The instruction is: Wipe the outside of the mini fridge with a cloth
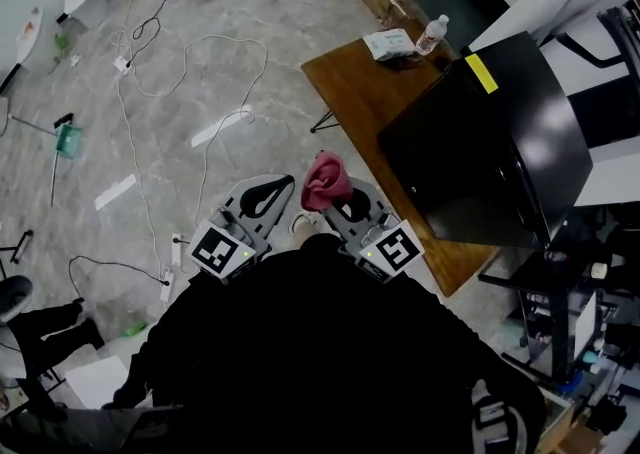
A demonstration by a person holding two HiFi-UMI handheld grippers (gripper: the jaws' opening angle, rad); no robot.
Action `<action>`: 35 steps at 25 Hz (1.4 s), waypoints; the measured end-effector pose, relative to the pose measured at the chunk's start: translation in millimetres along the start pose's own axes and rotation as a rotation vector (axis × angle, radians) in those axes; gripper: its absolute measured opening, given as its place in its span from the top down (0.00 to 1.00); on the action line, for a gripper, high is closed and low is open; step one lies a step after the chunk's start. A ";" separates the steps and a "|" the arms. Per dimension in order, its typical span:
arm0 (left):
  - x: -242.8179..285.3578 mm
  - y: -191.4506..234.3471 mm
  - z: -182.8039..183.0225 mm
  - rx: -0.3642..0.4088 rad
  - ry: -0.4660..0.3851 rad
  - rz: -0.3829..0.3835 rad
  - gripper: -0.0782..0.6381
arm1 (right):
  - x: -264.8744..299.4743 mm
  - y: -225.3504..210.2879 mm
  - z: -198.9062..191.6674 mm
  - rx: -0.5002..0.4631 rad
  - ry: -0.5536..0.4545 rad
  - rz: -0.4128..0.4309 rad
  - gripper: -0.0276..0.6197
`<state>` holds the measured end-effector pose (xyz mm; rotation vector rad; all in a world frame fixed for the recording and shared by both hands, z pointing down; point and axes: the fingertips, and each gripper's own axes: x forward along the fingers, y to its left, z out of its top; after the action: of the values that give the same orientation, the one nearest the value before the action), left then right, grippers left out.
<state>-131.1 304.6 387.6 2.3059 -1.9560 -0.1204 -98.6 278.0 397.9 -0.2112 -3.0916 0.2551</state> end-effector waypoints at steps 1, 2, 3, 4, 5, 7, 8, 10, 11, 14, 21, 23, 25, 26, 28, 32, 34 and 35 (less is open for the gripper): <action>6.8 13.9 7.3 0.009 -0.004 0.003 0.89 | 13.1 -9.6 6.8 -0.007 -0.004 0.009 0.82; 13.4 28.6 12.1 0.013 0.001 0.009 0.89 | 25.9 -19.7 13.7 -0.013 -0.005 0.016 0.82; 20.7 42.9 16.5 0.016 0.006 0.014 0.89 | 37.7 -30.2 20.3 -0.016 -0.006 0.021 0.82; 29.1 56.0 22.0 0.019 0.003 0.014 0.89 | 48.2 -40.9 27.0 -0.016 -0.013 0.026 0.82; 38.4 67.8 27.6 0.023 0.001 0.010 0.89 | 58.1 -52.0 34.2 -0.014 -0.026 0.029 0.82; 60.0 90.5 33.9 0.025 0.021 0.004 0.89 | 75.7 -78.4 47.0 -0.012 -0.059 0.020 0.82; 73.1 101.5 36.5 0.028 0.029 -0.002 0.89 | 82.9 -94.0 50.4 -0.013 -0.064 0.010 0.82; 102.3 120.9 41.5 0.034 0.035 -0.015 0.89 | 94.2 -124.1 54.2 -0.020 -0.045 -0.005 0.82; 115.1 127.9 43.5 0.037 0.035 -0.021 0.89 | 98.0 -135.4 56.9 -0.027 -0.040 -0.006 0.82; 141.6 140.5 54.6 0.047 0.013 -0.044 0.89 | 105.0 -154.8 63.2 -0.032 -0.062 -0.006 0.82; 201.3 188.9 56.6 0.019 0.037 -0.113 0.89 | 129.8 -220.6 64.0 0.045 -0.066 -0.085 0.82; 223.8 201.3 58.5 0.017 0.036 -0.153 0.89 | 135.7 -240.4 60.2 0.060 -0.053 -0.121 0.82; 246.6 219.3 56.5 0.016 0.044 -0.195 0.89 | 145.6 -261.9 58.5 0.062 -0.049 -0.161 0.82; 259.2 230.1 55.6 0.017 0.047 -0.219 0.89 | 151.5 -274.4 58.0 0.061 -0.049 -0.186 0.82; 287.5 251.2 55.7 0.020 0.049 -0.277 0.89 | 161.8 -303.5 59.6 0.061 -0.056 -0.249 0.82; 353.0 283.6 62.1 0.022 0.058 -0.454 0.89 | 168.1 -377.4 77.0 0.075 -0.137 -0.471 0.82; 389.1 294.7 74.6 0.029 0.041 -0.572 0.89 | 165.8 -417.9 89.2 0.102 -0.209 -0.618 0.82; 404.6 299.8 79.0 0.034 0.041 -0.623 0.89 | 163.0 -435.9 95.6 0.117 -0.249 -0.688 0.82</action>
<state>-368.4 -145.6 356.7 2.8237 -1.1630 -0.0899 -321.9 -140.9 379.1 0.9304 -3.1241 0.4499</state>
